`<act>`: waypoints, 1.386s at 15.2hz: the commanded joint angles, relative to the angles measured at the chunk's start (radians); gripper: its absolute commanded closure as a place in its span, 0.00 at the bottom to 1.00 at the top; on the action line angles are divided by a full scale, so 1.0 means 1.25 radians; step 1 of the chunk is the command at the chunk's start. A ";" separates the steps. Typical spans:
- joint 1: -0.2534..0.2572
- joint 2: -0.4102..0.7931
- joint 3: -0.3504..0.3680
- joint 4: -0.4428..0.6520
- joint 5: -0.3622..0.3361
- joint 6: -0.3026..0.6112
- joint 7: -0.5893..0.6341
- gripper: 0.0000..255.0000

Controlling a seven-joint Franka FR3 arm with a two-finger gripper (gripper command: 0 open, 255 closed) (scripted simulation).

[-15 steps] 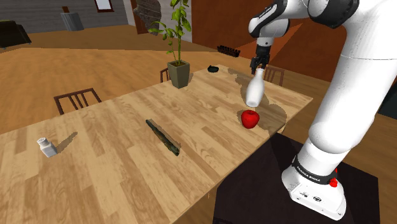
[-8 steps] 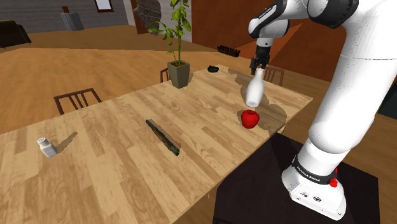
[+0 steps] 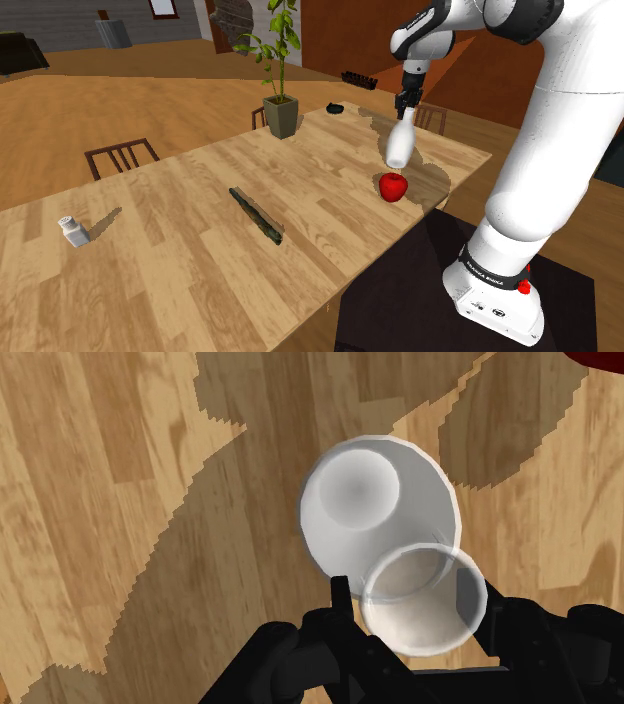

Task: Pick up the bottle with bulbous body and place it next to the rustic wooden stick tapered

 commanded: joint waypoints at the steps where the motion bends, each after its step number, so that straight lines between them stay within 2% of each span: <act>1: 0.000 0.000 0.000 0.000 0.000 0.000 0.000 1.00; 21: 0.006 -0.053 -0.005 0.150 -0.037 -0.192 0.027 1.00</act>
